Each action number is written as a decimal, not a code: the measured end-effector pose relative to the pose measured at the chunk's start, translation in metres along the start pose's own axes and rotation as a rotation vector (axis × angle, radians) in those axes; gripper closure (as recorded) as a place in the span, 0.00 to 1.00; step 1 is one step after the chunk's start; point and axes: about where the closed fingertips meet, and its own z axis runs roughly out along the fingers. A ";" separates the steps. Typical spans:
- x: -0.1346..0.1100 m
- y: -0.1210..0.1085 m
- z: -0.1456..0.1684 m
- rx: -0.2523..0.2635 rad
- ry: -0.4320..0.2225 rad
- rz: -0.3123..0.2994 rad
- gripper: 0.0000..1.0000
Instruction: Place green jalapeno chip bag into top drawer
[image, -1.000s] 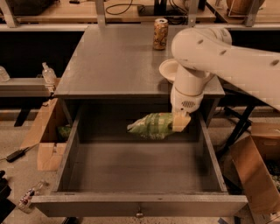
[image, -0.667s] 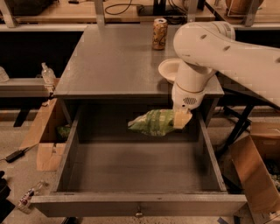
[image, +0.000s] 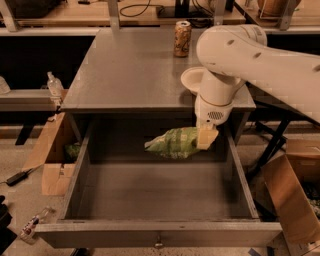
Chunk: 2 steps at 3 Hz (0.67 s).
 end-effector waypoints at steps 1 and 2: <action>0.000 0.001 0.000 0.000 0.000 0.000 0.11; 0.000 0.001 0.000 0.001 0.000 -0.001 0.00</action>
Offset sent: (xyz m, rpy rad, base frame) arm -0.0005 -0.0001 0.0001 -0.0002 -0.0004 0.0003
